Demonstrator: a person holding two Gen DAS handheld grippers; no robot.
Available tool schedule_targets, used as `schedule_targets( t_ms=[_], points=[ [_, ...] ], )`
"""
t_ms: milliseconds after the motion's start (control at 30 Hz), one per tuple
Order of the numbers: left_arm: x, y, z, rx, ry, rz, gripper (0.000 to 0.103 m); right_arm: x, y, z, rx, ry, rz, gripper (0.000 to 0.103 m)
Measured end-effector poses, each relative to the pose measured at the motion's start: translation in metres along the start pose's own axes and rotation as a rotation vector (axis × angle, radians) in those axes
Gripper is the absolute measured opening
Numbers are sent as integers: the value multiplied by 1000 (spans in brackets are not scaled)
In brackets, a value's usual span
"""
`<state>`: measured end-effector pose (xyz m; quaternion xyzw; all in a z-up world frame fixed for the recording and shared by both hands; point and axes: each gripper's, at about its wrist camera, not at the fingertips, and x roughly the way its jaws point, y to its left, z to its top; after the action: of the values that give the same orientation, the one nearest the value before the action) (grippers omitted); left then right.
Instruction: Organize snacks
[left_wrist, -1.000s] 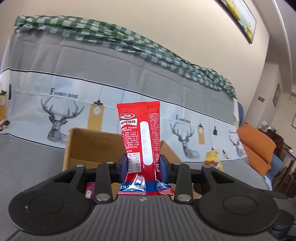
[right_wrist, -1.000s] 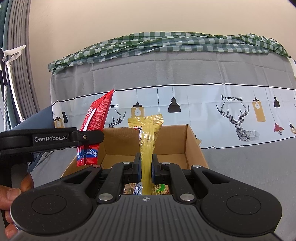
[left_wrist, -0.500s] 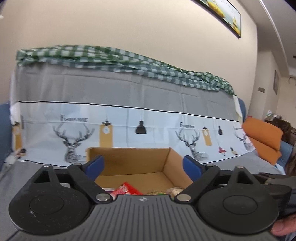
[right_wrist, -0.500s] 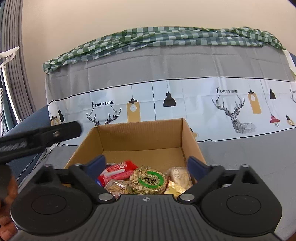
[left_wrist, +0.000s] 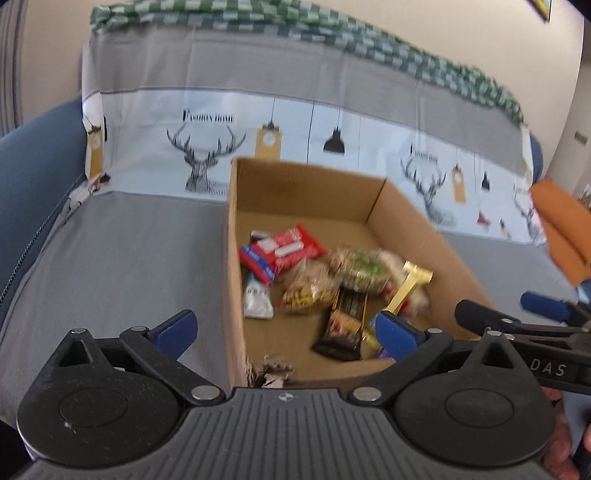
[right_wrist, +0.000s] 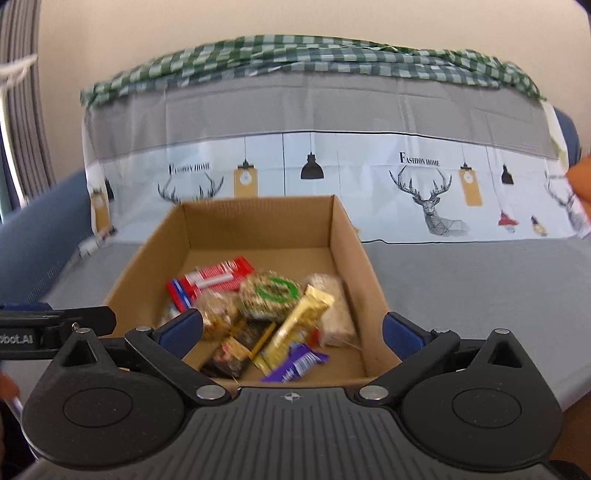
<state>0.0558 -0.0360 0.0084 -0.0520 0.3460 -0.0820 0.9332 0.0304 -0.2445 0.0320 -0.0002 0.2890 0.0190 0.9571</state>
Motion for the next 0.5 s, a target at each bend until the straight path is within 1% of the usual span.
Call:
schedule_targets(
  t_ms=[67,167,267,500],
  points=[
    [7,3,0,2,11,25,102,5,2,-2,-32,18,-11,102],
    [15,5,1,-4,30,46,102,13,0,-2,-20,50,-9,102],
    [19,3,2,-10,46,38,102,19,1,-2,-8,66,-4,102],
    [25,-1,2,-10,65,30,102,29,5,-1,-26,84,-3,102]
  ],
)
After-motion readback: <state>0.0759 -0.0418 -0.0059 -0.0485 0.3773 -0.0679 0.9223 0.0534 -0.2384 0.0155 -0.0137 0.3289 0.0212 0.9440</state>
